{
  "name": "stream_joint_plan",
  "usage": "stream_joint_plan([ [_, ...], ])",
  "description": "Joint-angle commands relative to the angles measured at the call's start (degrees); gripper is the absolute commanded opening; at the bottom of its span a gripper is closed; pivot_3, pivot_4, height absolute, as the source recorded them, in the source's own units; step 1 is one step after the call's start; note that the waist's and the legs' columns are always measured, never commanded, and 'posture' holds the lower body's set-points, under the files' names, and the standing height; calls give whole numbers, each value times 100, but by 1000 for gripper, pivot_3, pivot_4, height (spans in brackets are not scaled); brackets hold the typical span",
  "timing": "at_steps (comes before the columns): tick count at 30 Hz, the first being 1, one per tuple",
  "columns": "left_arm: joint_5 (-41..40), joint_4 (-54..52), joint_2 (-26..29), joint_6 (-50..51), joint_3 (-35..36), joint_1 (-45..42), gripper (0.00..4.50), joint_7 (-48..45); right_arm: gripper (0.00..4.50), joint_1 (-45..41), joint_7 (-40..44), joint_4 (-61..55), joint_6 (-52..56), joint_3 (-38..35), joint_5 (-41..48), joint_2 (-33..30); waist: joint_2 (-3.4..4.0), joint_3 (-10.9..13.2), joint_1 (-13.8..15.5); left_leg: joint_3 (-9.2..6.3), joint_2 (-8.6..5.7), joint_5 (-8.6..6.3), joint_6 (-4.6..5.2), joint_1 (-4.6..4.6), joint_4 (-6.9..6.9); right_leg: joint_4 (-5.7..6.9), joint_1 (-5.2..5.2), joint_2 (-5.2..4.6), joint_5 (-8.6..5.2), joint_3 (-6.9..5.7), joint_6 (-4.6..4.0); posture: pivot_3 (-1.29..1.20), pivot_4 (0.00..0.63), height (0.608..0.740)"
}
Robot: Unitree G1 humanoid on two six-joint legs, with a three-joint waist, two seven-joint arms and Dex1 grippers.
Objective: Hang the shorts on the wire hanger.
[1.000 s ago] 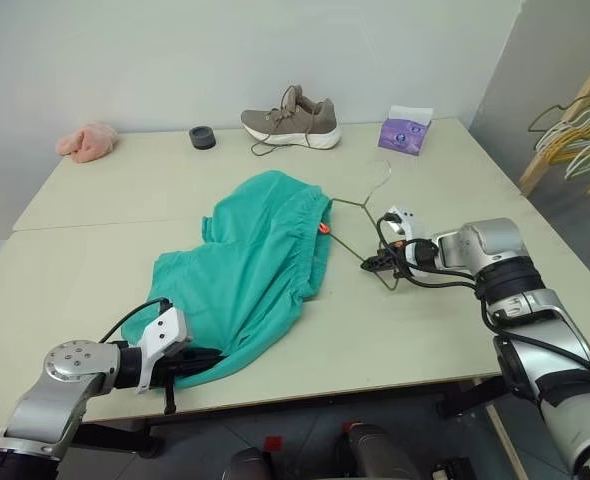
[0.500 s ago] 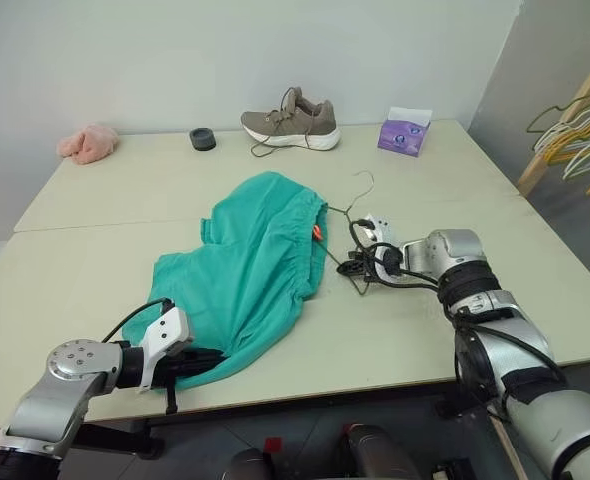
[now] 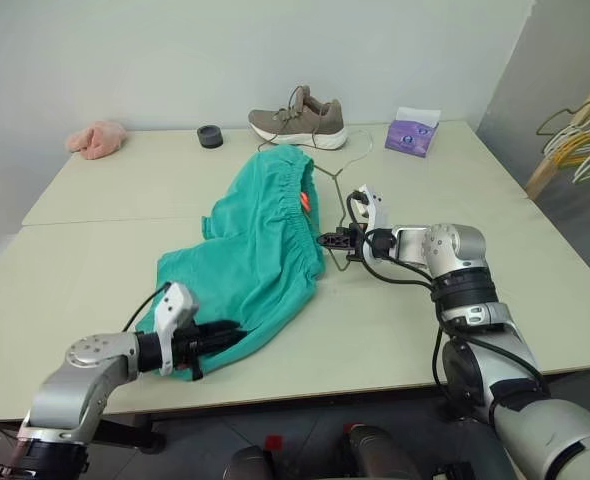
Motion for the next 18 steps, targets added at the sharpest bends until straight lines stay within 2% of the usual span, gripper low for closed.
stream_joint_plan([
  [1, -745, -478, 60, 485, 627, -252, 2498, 195, 0, -8, 144, -611, -692, 238, -169, -32, -1, 1, -21, 1, 0, 0, 0, -2, 0, 0, -2, 0, 0, 2, 0, -96, 81, 740],
  [3, -1445, -603, 213, 991, 1080, -566, 3136, 246, 0, 39, 256, -757, -1003, 464, -323, -102, -5, 3, -29, 0, -1, 0, 0, -4, 0, -1, -2, 0, 0, 2, 0, -89, 79, 740],
  [6, -1937, -314, 504, 1409, 1498, -1340, 3136, 400, 0, 122, 463, -918, -1451, 824, -569, -241, -14, 6, -11, -11, 0, 0, 0, -6, 2, 0, -2, 4, 0, -8, 0, -84, 77, 740],
  [7, -1900, -95, 607, 1423, 1536, -1673, 3326, 494, 0, 149, 519, -980, -1572, 930, -636, -272, -13, 6, -3, -15, 0, 0, 0, -5, 2, 0, 0, 5, 0, -11, 0, -80, 75, 740],
  [9, -1661, 395, 892, 1298, 1478, -2317, 3653, 488, 0, 220, 689, -1185, -1880, 1225, -830, -366, -14, 5, 27, -17, -2, 0, 0, -5, 3, 0, 1, 6, 0, -14, 0, -81, 73, 740],
  [12, -1027, 1177, 1376, 718, 1125, -3026, 4487, 71, 0, 327, 847, -1511, -2173, 1540, -1026, -460, -14, 5, 12, -12, -3, 1, -1, -5, 1, -2, 1, 8, 0, -9, 0, -88, 73, 740],
  [18, 534, 2747, 2036, -1109, 154, -4085, 4487, -865, 0, 577, 1112, -1998, -2619, 2011, -1401, -751, -16, 6, 27, 3, -1, -1, -4, -11, -1, -6, -7, 8, -1, -12, 0, -97, 73, 740],
])
